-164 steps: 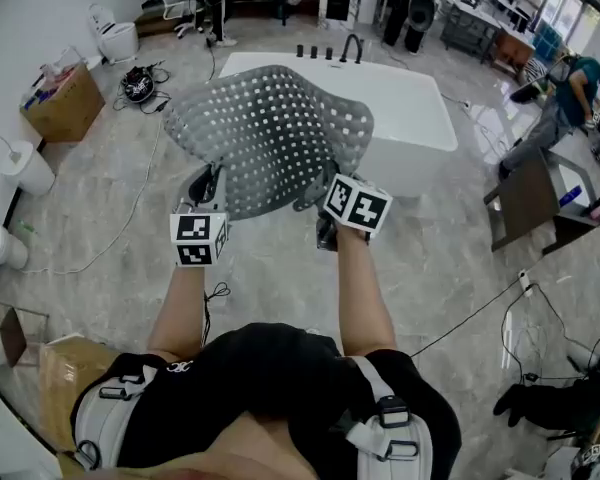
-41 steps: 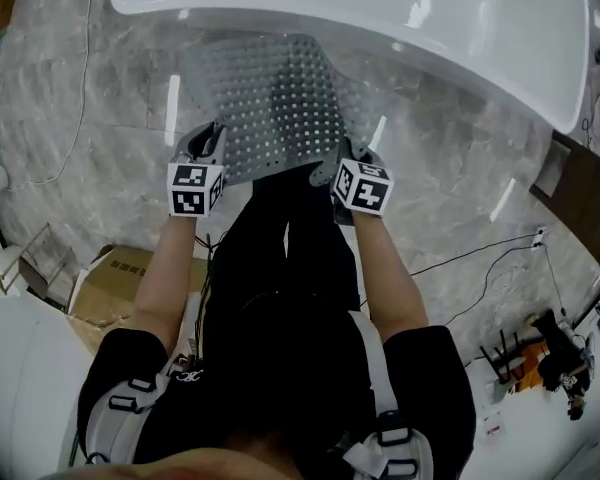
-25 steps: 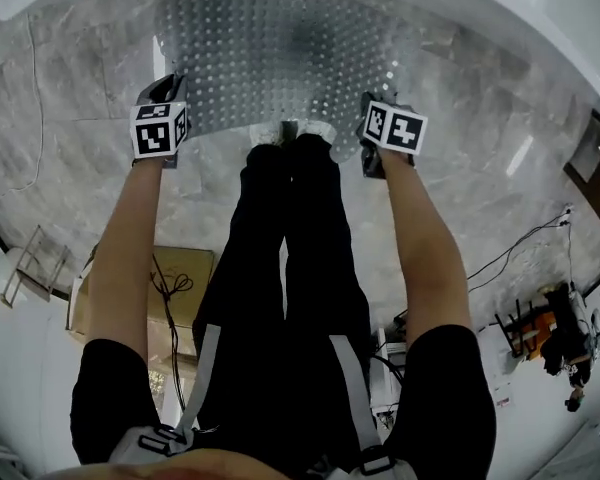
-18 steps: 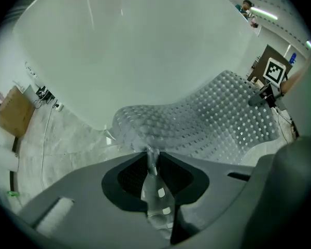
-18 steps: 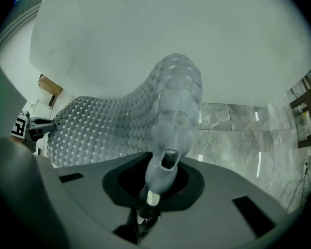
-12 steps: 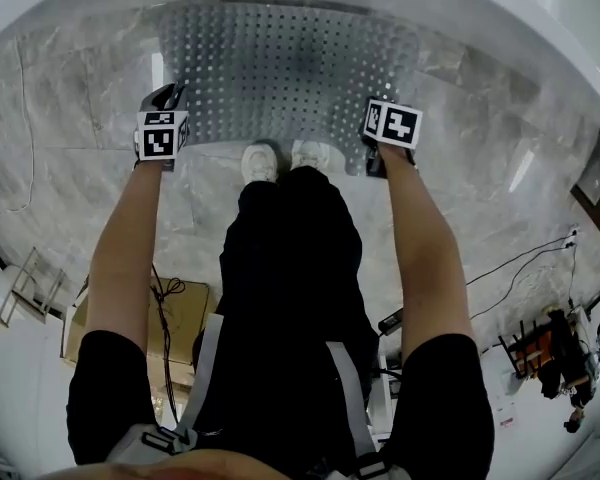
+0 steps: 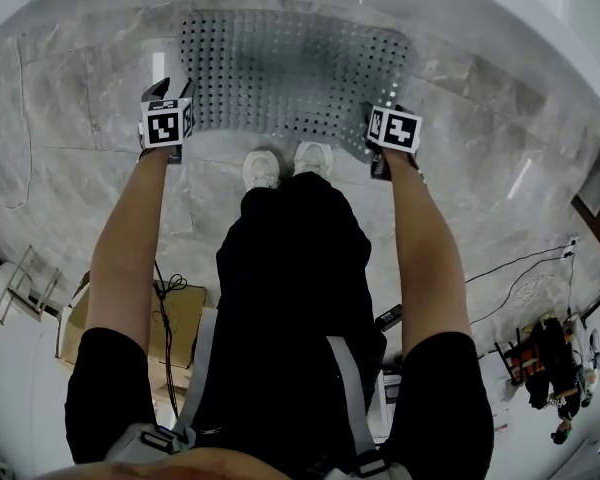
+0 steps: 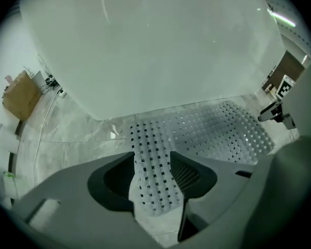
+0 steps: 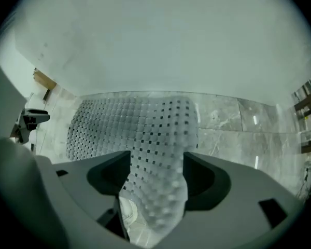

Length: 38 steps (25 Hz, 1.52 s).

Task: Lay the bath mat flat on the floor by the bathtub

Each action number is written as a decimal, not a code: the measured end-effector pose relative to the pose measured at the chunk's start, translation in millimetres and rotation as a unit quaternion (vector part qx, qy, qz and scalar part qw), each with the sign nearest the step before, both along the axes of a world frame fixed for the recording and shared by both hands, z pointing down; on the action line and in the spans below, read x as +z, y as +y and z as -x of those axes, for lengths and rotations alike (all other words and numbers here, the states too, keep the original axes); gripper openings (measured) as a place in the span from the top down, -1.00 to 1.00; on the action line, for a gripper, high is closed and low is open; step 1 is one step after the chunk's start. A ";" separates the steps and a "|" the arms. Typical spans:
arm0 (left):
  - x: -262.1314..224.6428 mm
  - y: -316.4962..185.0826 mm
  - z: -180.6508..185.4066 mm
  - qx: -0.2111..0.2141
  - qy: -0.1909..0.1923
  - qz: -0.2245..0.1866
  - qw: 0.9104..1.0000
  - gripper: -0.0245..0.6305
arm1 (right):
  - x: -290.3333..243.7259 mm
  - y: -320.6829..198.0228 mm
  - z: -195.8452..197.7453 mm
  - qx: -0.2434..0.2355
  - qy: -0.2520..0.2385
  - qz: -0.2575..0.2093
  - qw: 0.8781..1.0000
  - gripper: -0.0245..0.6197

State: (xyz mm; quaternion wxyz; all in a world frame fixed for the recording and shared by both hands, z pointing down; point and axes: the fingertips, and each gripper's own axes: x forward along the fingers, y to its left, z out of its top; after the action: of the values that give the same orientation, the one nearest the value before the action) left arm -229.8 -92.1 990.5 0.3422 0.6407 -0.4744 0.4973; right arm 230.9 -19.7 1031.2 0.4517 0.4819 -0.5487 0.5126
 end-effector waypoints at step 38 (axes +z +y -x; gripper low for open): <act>-916.8 -44.6 -176.8 0.042 0.212 -0.455 0.864 0.92 | -957.4 -117.2 88.3 0.030 -0.100 -0.613 0.783 0.91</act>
State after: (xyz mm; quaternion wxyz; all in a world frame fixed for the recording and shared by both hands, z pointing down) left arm -53.0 -136.6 73.7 0.0834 0.8343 -0.5371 0.0922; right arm 142.7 -136.9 73.9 -0.0117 0.6195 -0.7747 0.1262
